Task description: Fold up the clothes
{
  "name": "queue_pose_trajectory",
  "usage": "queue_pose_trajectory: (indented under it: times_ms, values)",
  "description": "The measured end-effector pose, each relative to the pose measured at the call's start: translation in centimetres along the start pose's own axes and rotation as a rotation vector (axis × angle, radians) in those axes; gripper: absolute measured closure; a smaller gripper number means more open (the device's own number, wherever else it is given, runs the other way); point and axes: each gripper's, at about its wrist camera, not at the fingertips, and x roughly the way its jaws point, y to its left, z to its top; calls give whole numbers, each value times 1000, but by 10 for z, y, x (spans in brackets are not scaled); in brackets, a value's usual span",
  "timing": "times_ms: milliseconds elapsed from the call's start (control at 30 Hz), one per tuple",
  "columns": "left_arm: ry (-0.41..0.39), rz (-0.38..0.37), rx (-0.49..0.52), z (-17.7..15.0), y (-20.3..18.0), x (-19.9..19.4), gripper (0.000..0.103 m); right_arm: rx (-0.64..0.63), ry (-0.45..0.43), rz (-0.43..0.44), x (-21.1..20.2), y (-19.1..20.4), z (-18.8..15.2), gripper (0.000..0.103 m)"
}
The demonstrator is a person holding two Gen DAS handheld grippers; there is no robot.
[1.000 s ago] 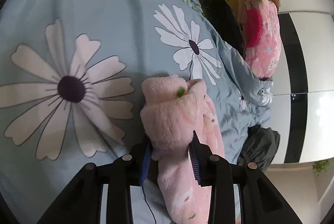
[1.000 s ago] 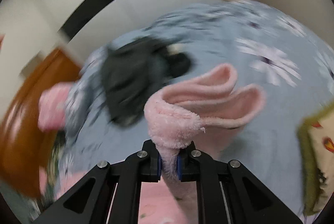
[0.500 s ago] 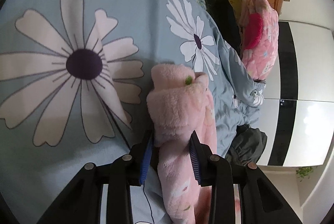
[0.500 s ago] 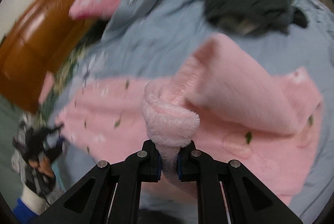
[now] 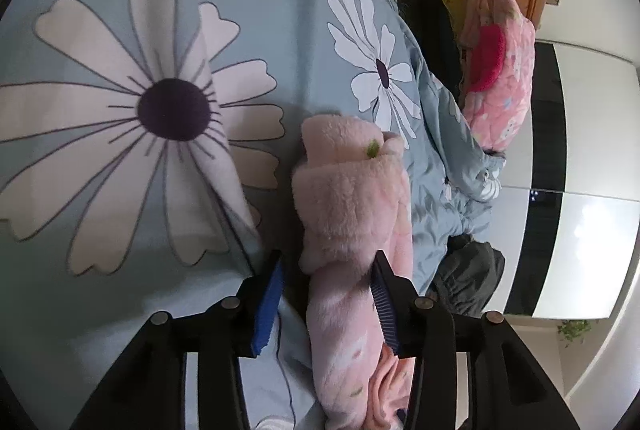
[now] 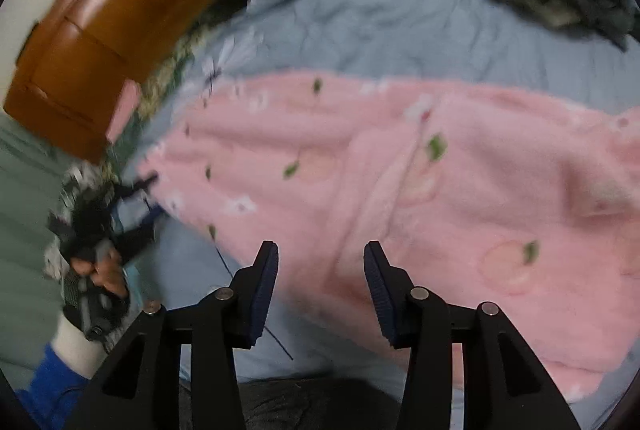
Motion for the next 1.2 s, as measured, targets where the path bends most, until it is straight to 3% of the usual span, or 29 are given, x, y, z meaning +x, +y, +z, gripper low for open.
queue_pose_trajectory:
  times_ms: [167, 300, 367, 467, 700, 867, 1000, 1100, 1200]
  values:
    - [-24, 55, 153, -10, -17, -37, 56, 170, -151, -92, -59, -65, 8, 57]
    - [-72, 110, 344, -29, -57, -54, 55, 335, -201, -126, -85, -116, 4, 57]
    - [-12, 105, 464, -46, -91, -36, 54, 409, -212, -132, -90, -135, 1, 57]
    - [169, 22, 641, -92, -143, 18, 51, 463, -222, -120, -87, -146, -7, 57]
    - [475, 33, 812, -190, -185, 139, 50, 464, -202, -112, -80, -151, -23, 57]
    - [566, 143, 852, -213, -174, 184, 50, 474, -200, -102, -85, -164, -36, 57]
    - [615, 144, 874, -227, -170, 193, 50, 506, -196, -93, -83, -176, -46, 57]
    - [638, 157, 866, -230, -168, 202, 53, 534, -192, -84, -80, -181, -52, 57]
    - [627, 142, 827, -226, -171, 204, 93, 541, -193, -81, -82, -181, -55, 57]
